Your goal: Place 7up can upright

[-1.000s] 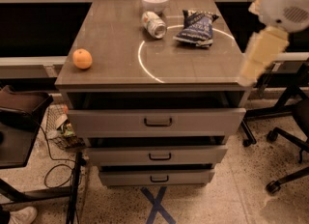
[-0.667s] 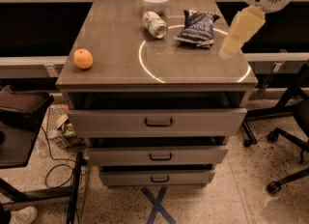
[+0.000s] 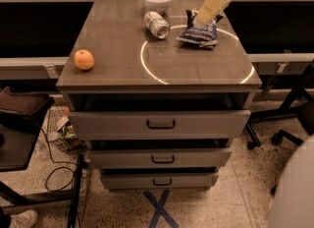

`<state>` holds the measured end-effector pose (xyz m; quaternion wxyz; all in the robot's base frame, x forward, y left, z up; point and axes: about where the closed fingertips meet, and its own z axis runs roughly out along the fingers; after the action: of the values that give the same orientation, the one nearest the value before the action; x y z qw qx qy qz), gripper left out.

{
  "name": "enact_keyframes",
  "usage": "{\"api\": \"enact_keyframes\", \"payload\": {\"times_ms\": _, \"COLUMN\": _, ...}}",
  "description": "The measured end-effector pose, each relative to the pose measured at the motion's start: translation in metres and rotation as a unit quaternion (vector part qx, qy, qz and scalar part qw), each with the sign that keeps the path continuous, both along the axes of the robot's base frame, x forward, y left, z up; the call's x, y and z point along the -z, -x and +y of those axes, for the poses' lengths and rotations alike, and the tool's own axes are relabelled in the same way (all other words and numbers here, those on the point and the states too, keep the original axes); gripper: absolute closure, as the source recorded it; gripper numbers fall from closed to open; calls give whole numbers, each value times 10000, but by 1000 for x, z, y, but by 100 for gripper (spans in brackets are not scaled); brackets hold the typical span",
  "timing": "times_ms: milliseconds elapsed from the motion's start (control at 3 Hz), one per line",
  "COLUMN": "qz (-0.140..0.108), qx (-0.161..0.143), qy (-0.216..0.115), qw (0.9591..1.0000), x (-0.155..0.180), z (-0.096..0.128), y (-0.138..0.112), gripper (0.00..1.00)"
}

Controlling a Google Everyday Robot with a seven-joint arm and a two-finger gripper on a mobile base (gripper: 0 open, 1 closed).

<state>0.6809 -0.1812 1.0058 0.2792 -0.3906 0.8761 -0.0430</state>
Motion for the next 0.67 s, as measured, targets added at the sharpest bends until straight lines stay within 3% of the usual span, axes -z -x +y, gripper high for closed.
{"api": "enact_keyframes", "payload": {"times_ms": 333, "qz": -13, "qx": 800, "qy": -399, "qw": 9960, "x": 11, "z": 6, "y": -26, "gripper": 0}}
{"api": "enact_keyframes", "payload": {"times_ms": 667, "qz": -162, "qx": 1450, "qy": -1000, "qw": 9842, "x": 19, "z": 31, "y": -37, "gripper": 0}}
